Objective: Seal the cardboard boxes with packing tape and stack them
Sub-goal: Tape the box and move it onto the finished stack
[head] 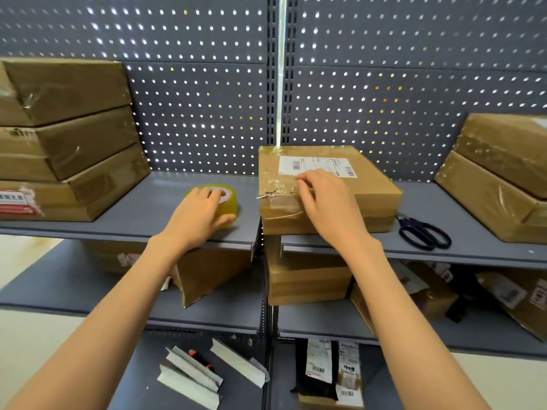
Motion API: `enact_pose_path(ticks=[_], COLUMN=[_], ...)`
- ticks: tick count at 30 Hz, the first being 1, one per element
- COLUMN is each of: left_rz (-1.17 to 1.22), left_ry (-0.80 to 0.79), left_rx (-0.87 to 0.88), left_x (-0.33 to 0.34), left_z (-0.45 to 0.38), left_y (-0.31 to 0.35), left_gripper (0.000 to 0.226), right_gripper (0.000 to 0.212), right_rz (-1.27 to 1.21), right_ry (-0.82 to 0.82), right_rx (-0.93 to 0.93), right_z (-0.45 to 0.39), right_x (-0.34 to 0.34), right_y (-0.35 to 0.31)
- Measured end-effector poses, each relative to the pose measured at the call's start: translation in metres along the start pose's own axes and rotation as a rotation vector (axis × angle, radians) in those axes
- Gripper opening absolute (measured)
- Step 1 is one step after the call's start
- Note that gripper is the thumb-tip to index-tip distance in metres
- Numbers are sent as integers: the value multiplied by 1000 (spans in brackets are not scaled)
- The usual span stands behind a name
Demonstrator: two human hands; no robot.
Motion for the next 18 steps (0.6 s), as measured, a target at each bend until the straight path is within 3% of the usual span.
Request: enact_pose_path(ticks=[5, 9, 12, 18], left_rz=[346, 378, 382, 827], left_ry=[248, 120, 97, 15], left_rx=[171, 235, 239, 60], left_x=[-34, -17, -6, -19], left_z=[-1, -5, -2, -10], left_y=[54, 70, 62, 53], left_gripper=[48, 51, 49, 39], right_gripper=[44, 50, 50, 46], right_rz=[18, 132, 207, 70], right_ry=[-69, -233, -219, -182], right_rx=[-41, -54, -42, 25], right_z=[4, 5, 9, 6], right_x=[11, 27, 26, 3], right_y=[-11, -2, 15, 26])
Point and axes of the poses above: each hand's wrist, its own z-axis away from the middle knuckle, its own x-axis out of the palm, y = z × x, the point moved 1 cm from there along -z, towards the middle knuckle, and after that the axes turned 9 degrees about -z, right-handed, at the moved point
